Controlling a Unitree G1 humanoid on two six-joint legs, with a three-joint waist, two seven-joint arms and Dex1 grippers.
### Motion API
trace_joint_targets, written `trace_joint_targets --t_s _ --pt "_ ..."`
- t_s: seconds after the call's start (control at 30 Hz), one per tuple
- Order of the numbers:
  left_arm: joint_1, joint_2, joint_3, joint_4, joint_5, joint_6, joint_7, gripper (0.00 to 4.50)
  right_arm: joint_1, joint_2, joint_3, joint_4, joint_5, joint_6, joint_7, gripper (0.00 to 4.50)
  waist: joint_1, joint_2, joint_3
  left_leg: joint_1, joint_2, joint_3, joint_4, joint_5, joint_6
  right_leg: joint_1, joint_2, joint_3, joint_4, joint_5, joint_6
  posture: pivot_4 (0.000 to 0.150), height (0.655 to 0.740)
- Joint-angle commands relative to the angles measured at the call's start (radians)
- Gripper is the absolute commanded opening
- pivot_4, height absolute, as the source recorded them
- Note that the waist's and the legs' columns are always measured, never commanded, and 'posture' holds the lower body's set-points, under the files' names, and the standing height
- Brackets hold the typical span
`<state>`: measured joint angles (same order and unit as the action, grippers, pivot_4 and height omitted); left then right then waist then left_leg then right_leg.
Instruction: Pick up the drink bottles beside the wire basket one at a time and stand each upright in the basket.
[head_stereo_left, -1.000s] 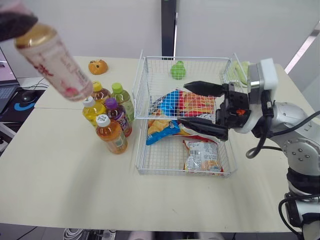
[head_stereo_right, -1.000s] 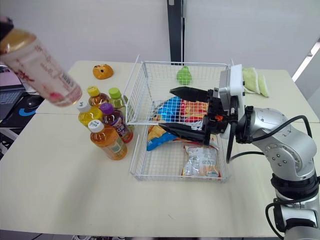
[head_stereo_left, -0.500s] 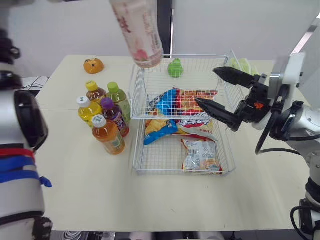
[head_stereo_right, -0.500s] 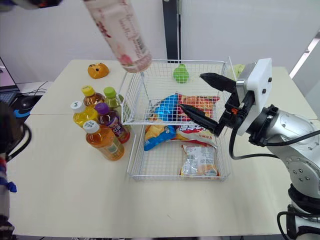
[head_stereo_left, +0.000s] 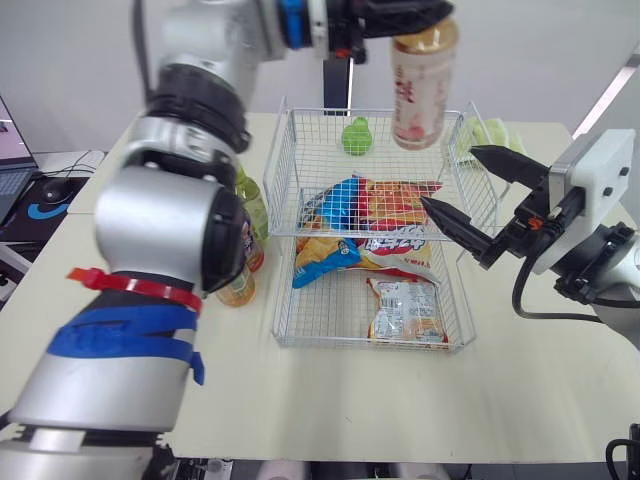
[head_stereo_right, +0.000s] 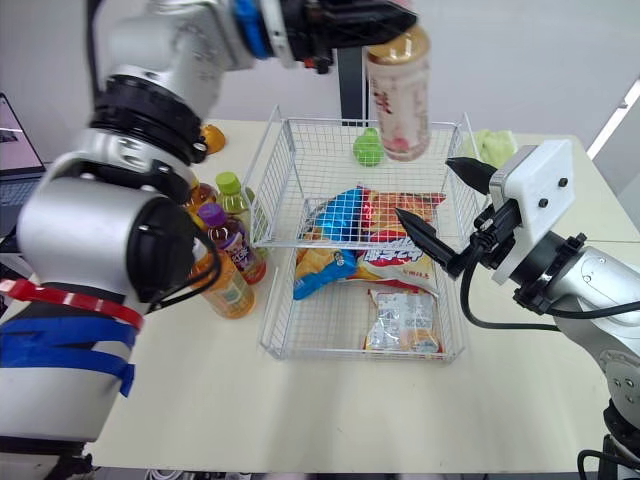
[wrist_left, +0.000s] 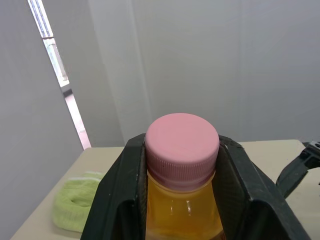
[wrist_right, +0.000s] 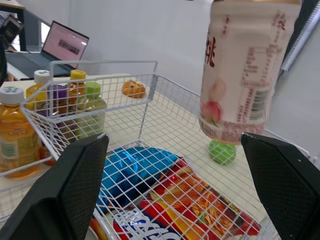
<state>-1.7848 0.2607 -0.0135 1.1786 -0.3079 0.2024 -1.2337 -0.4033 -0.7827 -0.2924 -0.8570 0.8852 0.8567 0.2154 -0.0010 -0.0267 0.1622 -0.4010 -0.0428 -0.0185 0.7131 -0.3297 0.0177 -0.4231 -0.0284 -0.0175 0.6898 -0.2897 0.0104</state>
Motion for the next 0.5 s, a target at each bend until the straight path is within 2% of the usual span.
trace_joint_targets --t_s 0.03,0.5 --pt "-0.039 -0.032 0.024 0.01 0.04 -0.061 0.076 1.37 0.006 0.012 -0.014 -0.051 -0.005 0.005 -0.07 4.5 -0.003 0.0 0.0 0.0 0.0 0.001 0.0 0.0 0.0 0.0 0.0 0.001 0.0 0.0 0.0 0.15 0.74" --pt "-0.021 -0.101 0.036 0.084 0.16 -0.11 0.168 1.37 0.005 0.045 0.024 -0.099 0.019 0.02 -0.175 4.5 0.001 0.0 0.0 0.0 0.0 0.003 0.0 0.0 0.0 -0.003 0.0 0.003 0.006 0.0 0.0 0.15 0.74"
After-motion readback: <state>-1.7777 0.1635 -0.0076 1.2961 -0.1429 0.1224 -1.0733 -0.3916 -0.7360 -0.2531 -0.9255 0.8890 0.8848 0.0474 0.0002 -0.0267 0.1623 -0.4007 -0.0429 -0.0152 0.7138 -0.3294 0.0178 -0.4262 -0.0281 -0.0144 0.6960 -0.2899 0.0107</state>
